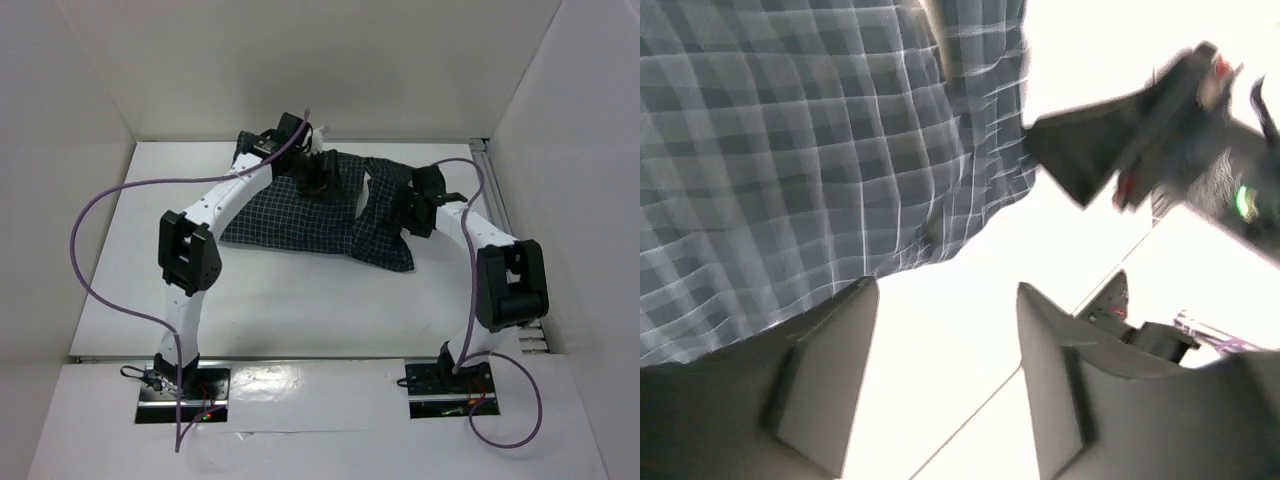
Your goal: Put the pillow into the pillowcase
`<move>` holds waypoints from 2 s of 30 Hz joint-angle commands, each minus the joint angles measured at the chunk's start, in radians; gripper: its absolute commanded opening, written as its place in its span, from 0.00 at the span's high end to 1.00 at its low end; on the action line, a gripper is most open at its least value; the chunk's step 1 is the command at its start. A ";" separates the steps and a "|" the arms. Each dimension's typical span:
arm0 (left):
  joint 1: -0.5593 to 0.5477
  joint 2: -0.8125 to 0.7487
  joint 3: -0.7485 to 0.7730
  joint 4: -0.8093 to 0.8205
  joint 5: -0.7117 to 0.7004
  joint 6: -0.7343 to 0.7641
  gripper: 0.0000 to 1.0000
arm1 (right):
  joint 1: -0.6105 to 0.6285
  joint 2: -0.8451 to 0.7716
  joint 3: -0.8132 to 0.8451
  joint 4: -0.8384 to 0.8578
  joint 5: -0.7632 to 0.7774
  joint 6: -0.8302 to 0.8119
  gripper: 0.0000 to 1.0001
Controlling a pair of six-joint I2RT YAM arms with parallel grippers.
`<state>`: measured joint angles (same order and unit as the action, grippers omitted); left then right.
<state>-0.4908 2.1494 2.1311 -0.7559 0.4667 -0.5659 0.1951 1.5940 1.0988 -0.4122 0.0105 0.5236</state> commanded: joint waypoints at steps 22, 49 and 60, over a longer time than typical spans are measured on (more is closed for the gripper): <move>0.724 -0.574 -1.071 0.414 -0.105 -0.206 0.09 | -0.111 -0.454 -0.381 0.084 -0.139 0.088 0.08; 0.710 -0.493 -1.100 0.647 0.004 -0.252 1.00 | -0.180 -0.349 -0.588 0.309 -0.111 0.207 0.09; 0.701 -0.493 -1.082 0.623 0.004 -0.242 1.00 | -0.155 -0.160 -0.534 0.400 -0.117 0.119 0.24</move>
<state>0.2150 1.6775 1.0210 -0.1307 0.4511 -0.8158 0.0330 1.3537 0.5587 -0.0834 -0.0566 0.6724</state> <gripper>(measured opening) 0.022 0.764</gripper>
